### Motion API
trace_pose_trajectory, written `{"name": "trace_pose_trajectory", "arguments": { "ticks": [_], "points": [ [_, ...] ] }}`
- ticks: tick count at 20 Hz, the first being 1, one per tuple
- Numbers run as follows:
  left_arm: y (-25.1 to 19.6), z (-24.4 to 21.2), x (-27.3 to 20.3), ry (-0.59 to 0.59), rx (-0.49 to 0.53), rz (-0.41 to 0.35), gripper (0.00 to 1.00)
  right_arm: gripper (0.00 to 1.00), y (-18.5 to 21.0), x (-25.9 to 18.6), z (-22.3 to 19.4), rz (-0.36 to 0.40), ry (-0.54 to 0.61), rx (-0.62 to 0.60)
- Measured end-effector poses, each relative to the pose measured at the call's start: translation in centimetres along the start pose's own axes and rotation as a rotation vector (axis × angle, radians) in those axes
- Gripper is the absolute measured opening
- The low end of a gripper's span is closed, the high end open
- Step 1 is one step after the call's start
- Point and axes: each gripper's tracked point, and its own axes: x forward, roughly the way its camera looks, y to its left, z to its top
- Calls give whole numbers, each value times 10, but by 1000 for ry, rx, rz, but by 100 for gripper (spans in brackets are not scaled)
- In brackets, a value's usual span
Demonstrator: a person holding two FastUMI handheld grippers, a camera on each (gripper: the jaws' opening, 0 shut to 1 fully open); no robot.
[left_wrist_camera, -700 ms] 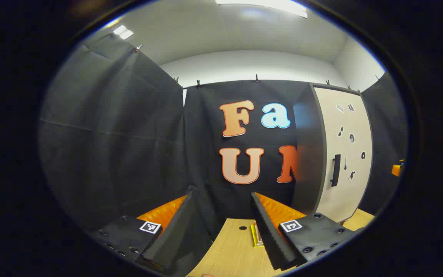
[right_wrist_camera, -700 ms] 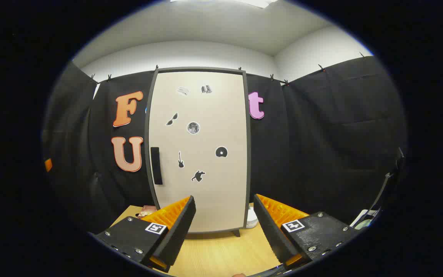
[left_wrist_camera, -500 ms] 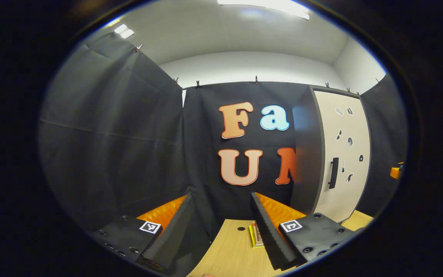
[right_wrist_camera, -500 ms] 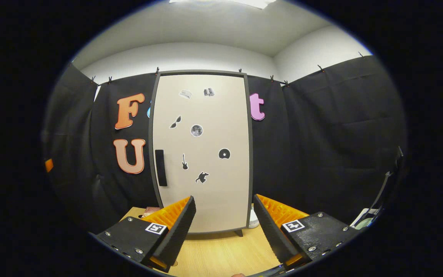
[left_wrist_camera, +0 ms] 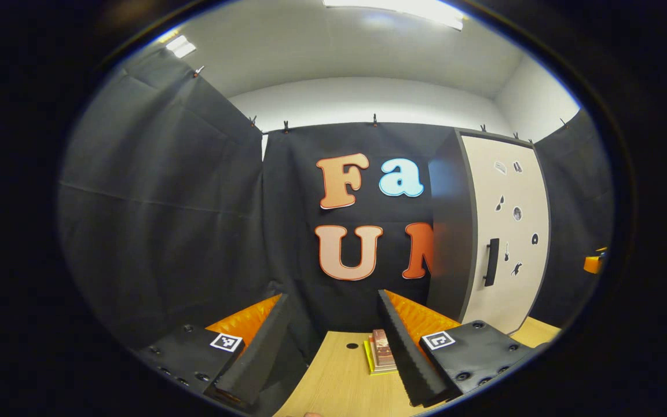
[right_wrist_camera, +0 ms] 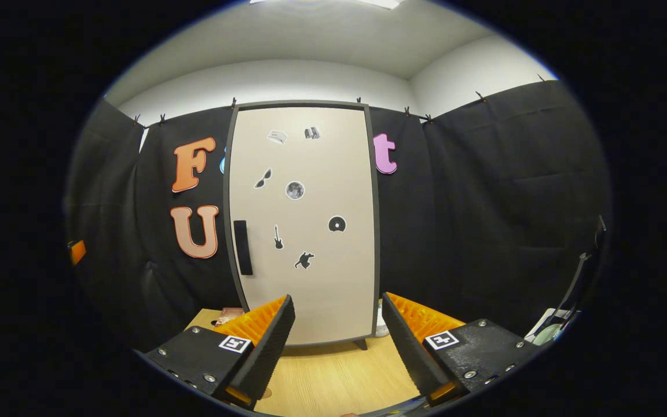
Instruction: Open the cabinet door with the right hand, grasp the bottle in the cabinet with the left hand and place it on the coaster, then close the cabinet door with the right hand.
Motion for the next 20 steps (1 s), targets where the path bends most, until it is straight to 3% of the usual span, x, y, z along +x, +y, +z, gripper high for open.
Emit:
{"name": "trace_pose_trajectory", "arguments": {
  "ticks": [6, 12, 17, 18, 20],
  "points": [
    [-18, -11, 6, 20, -26, -34, 99, 94, 23, 31, -3, 27, -2, 10],
    [-19, -14, -3, 18, -20, -46, 97, 94, 87, 73, 3, 126, -6, 9],
    [0, -23, -10, 36, -29, -20, 97, 94, 130, 112, 27, 177, -46, 9],
    [5, -26, -12, 44, -26, -10, 97, 88, 139, 121, 31, 187, -52, -2],
    [14, -30, -15, 54, -23, 10, 97, 94, 156, 140, 33, 206, -58, -25]
  ]
}}
